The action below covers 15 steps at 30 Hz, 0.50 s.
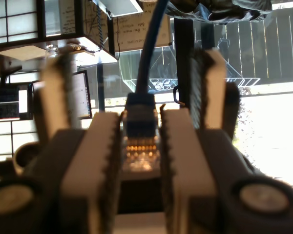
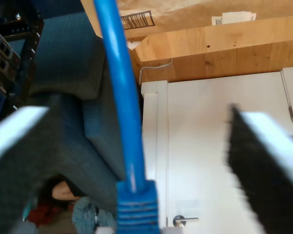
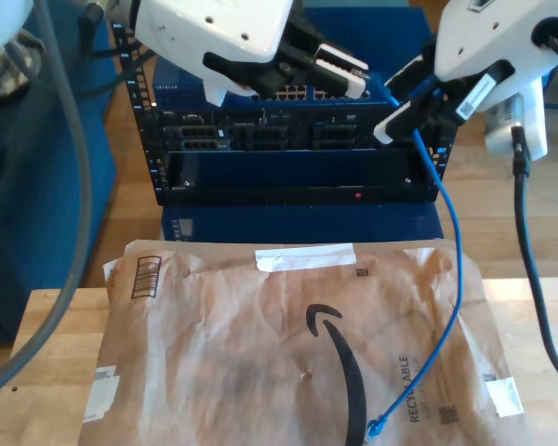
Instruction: Grab the cable and plug it in
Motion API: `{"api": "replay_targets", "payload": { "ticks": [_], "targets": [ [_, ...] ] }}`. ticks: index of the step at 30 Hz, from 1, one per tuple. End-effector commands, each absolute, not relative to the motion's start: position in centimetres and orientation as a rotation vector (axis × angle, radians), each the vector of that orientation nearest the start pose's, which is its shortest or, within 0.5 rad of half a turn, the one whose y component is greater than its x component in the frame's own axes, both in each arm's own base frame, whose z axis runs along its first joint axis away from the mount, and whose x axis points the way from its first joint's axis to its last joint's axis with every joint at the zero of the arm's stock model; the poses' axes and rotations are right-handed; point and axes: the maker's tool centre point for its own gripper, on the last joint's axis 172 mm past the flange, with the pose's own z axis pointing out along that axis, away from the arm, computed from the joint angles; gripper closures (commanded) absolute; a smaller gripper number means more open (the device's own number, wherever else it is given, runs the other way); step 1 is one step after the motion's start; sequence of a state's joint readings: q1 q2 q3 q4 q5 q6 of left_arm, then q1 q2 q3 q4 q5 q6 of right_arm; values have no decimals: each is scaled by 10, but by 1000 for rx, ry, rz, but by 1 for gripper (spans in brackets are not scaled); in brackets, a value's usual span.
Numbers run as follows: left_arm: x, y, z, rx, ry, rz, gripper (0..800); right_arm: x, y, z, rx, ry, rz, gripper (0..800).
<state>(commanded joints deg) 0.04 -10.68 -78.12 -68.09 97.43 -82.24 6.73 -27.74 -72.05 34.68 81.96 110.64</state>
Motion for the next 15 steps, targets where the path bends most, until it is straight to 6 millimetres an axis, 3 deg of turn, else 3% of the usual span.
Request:
{"api": "replay_targets", "payload": {
  "ticks": [1, 5, 10, 13, 15],
  "targets": [
    [388, -251, 529, 1602, 1330, -1061, 795, 366, 188, 495, -1580, 1959, 456, 1],
    [402, -231, 548, 1467, 1376, -1103, 797, 357, 185, 513, -1637, 1850, 372, 1],
    [395, -231, 543, 1448, 1417, -1191, 797, 366, 179, 545, -1624, 1723, 233, 0],
    [389, -226, 531, 1394, 1516, -1358, 797, 369, 177, 560, -1641, 1642, 158, 0],
    [388, -219, 533, 1341, 1529, -1464, 798, 365, 178, 566, -1693, 1568, 115, 0]
  ]
}}
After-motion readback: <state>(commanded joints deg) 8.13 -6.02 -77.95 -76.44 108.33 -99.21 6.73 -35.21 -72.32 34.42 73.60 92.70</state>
